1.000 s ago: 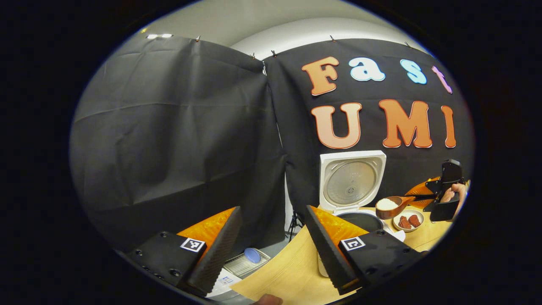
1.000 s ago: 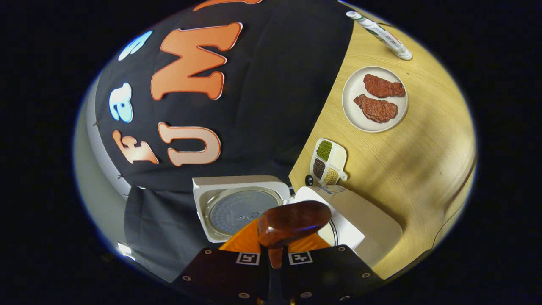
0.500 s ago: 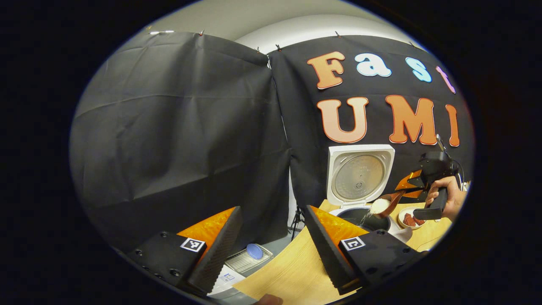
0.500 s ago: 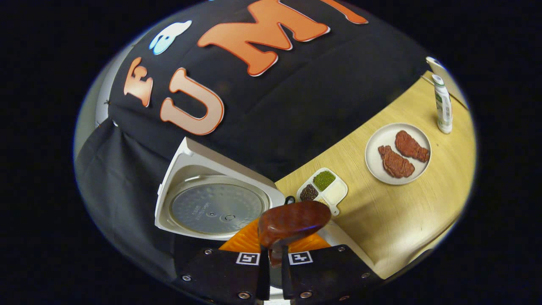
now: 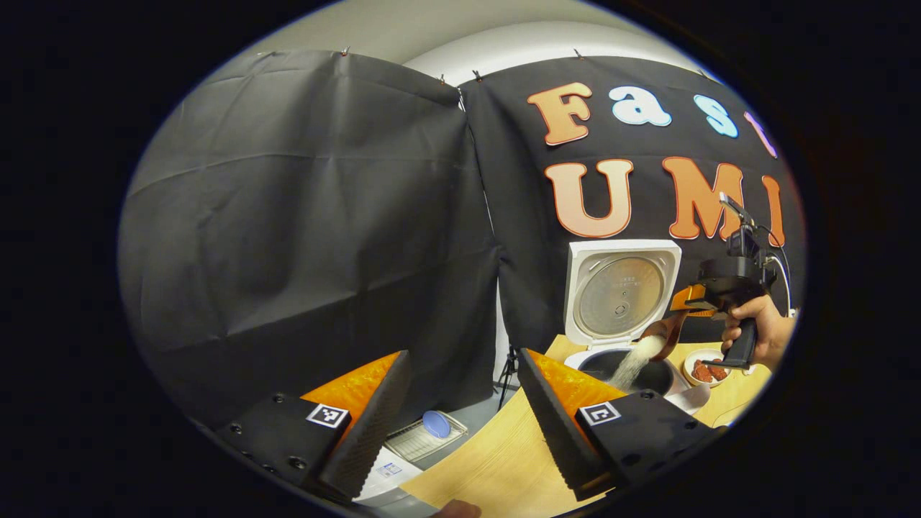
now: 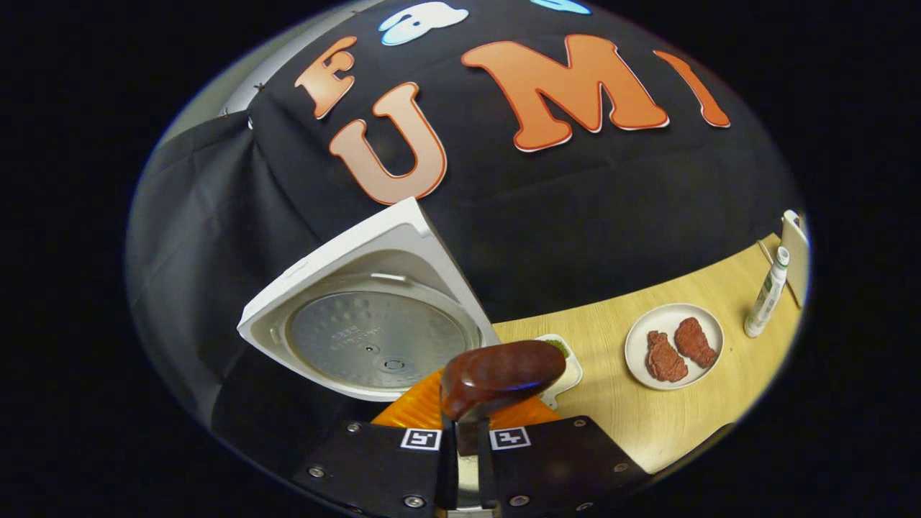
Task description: Close the left gripper, press the button to open the rice cooker; take a wooden spoon from the chopstick holder with the right hand, scoop a spoonful of rice and pour it into the rice cooker, then put the wooden spoon back into the chopstick holder.
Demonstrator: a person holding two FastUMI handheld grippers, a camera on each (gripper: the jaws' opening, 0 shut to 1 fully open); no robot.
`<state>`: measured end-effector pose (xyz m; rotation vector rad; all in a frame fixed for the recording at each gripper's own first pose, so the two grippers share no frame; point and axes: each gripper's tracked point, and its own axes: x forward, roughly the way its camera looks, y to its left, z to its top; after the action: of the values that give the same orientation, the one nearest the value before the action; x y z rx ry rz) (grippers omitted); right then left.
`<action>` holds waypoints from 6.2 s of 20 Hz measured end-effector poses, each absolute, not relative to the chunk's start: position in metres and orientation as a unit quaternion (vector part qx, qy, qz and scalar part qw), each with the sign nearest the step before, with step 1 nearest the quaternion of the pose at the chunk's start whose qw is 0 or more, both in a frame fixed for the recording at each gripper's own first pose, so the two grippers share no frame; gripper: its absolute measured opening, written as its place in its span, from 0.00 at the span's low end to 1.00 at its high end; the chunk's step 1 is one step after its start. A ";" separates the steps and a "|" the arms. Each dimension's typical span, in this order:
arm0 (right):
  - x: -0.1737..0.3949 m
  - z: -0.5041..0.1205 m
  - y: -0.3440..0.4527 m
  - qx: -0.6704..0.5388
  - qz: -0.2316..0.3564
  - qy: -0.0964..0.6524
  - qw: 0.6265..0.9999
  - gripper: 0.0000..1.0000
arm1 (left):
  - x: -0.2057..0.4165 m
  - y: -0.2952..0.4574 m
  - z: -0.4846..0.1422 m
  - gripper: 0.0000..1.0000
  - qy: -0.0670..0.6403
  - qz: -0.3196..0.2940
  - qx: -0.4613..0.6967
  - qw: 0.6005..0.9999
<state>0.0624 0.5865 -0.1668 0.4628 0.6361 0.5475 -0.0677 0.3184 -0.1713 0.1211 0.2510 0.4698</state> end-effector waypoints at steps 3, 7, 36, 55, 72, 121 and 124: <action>0.067 -0.154 0.581 0.196 0.275 0.278 0.899 0.10 | -0.067 0.319 -0.174 1.00 0.128 0.229 0.057 0.963; 0.070 -0.147 0.579 0.153 0.284 0.243 0.915 0.10 | -0.064 0.320 -0.175 1.00 0.129 0.228 0.057 0.963; 0.008 -0.071 0.553 0.052 0.411 0.112 0.903 0.10 | -0.072 0.299 -0.174 1.00 0.133 0.212 0.063 0.966; -0.010 -0.154 0.188 0.184 0.156 0.228 0.943 0.10 | -0.047 0.151 -0.175 0.98 0.150 0.154 0.054 0.975; -0.064 -0.304 0.052 0.234 0.047 0.319 0.917 0.11 | -0.059 0.068 -0.138 0.98 0.111 0.186 0.088 0.972; -0.115 -0.145 -0.025 0.131 -0.075 0.192 0.970 0.86 | 0.210 0.126 -0.221 1.00 0.445 0.080 -0.027 0.892; -0.102 -0.146 -0.017 0.132 -0.043 0.193 0.971 0.86 | 0.166 0.124 -0.245 1.00 0.486 0.081 -0.023 0.870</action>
<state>-0.1022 -0.0165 -0.1464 0.2662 0.3897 -0.0874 0.1657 0.1243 -0.2446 -0.0473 1.0165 0.1696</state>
